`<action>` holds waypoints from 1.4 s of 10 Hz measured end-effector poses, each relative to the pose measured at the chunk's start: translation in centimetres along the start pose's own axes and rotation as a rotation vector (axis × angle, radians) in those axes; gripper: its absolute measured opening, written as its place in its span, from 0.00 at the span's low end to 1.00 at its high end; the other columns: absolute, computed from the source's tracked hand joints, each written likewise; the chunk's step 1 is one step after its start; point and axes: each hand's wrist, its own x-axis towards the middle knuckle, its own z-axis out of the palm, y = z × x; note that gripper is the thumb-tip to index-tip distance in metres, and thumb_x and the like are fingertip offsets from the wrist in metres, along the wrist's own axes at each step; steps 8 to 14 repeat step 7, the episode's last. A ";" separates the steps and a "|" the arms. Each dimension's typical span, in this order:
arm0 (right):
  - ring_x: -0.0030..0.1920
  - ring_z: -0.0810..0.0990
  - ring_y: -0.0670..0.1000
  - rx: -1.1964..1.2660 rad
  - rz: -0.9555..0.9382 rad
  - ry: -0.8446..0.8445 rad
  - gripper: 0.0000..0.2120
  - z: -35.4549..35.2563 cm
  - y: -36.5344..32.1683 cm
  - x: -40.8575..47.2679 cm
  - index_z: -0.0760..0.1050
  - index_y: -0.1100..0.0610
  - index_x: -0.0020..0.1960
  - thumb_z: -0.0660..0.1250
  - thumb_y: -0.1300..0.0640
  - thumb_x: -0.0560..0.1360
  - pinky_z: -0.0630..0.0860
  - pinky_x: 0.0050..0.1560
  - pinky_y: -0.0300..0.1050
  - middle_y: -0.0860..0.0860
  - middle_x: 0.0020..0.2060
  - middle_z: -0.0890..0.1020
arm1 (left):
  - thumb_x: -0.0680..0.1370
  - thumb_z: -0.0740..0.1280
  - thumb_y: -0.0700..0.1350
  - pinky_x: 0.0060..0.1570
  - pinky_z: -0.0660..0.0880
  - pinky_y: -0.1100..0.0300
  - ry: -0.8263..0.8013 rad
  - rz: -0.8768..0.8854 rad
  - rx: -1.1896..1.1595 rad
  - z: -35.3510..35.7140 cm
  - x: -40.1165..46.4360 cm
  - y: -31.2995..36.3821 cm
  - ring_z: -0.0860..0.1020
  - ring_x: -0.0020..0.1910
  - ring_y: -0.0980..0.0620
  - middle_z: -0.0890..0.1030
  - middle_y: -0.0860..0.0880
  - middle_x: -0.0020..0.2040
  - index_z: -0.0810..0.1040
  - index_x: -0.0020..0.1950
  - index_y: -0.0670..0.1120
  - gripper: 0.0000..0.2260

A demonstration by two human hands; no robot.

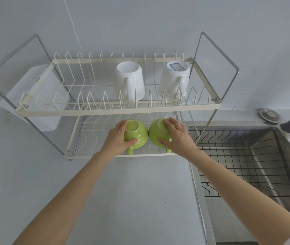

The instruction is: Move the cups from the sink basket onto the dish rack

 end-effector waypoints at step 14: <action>0.77 0.45 0.54 -0.249 -0.126 0.034 0.34 -1.3 -1.1 -3.8 0.48 0.53 0.75 0.60 0.46 0.76 0.46 0.77 0.53 0.50 0.77 0.50 | 0.76 0.61 0.53 0.72 0.56 0.48 0.044 0.077 0.351 -2.0 -4.2 2.1 0.53 0.75 0.43 0.54 0.44 0.77 0.56 0.73 0.45 0.29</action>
